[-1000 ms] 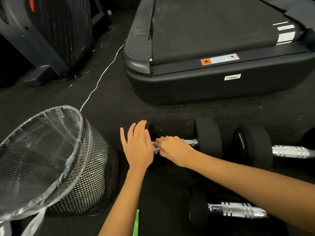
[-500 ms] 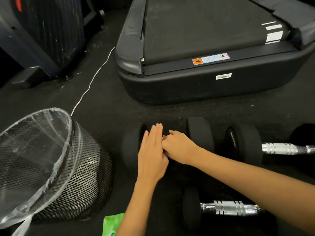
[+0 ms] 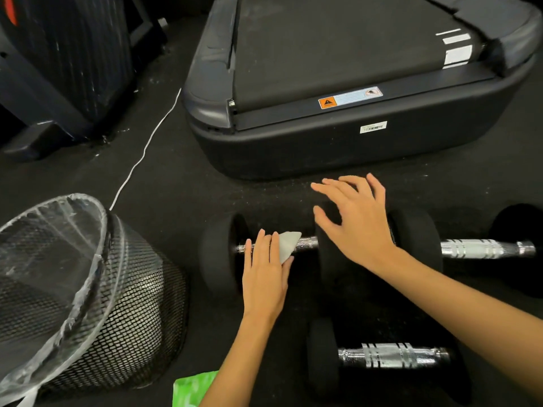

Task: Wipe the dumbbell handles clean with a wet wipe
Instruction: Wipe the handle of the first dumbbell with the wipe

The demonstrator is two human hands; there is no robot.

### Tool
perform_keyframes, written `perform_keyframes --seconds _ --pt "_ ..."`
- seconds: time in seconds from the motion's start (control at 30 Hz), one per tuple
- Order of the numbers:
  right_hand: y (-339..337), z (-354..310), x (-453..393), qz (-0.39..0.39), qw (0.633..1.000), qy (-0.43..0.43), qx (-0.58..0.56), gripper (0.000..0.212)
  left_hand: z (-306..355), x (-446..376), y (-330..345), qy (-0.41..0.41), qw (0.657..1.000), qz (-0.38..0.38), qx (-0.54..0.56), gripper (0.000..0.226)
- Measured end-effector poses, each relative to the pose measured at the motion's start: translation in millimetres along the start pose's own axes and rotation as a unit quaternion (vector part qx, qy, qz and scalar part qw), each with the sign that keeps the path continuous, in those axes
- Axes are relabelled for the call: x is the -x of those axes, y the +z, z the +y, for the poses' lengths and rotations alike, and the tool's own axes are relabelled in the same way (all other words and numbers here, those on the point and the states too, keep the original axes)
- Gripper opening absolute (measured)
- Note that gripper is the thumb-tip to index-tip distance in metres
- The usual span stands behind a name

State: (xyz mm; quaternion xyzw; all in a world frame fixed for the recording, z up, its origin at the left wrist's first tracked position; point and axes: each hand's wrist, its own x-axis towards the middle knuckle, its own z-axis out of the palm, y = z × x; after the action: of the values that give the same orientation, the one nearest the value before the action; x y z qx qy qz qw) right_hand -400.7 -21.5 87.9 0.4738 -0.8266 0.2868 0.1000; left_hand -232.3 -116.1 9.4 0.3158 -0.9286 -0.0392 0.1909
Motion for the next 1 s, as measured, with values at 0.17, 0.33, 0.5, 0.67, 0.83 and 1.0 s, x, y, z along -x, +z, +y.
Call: perform_keyframes --seconds 0.17,0.33,0.5,0.67,0.83,1.0 --pt "19.5 2.5 19.6 -0.108 0.991 0.034 -0.067 0.056 2.6 -14.8 11.0 0.087 0.995 -0.037 -0.014 0.062" --pt "24.4 4.3 19.5 -0.093 0.992 0.039 -0.078 0.051 1.8 -2.0 11.7 0.138 0.988 -0.057 0.045 0.085" --pt "26.8 4.0 19.2 -0.094 0.991 0.047 -0.083 0.05 -15.8 2.3 5.5 0.07 0.996 -0.036 0.049 0.06" --pt "28.5 5.8 18.8 -0.088 0.991 0.048 -0.083 0.05 6.2 -26.2 -3.2 0.024 0.997 -0.007 0.078 0.046" --pt "30.6 5.8 20.8 -0.083 0.992 0.042 -0.091 0.056 13.5 -27.6 4.1 0.047 0.993 -0.028 0.106 0.045" --pt "30.5 6.2 24.2 -0.075 0.991 0.041 -0.106 0.052 20.4 6.9 18.3 0.088 0.99 -0.037 0.099 0.051"
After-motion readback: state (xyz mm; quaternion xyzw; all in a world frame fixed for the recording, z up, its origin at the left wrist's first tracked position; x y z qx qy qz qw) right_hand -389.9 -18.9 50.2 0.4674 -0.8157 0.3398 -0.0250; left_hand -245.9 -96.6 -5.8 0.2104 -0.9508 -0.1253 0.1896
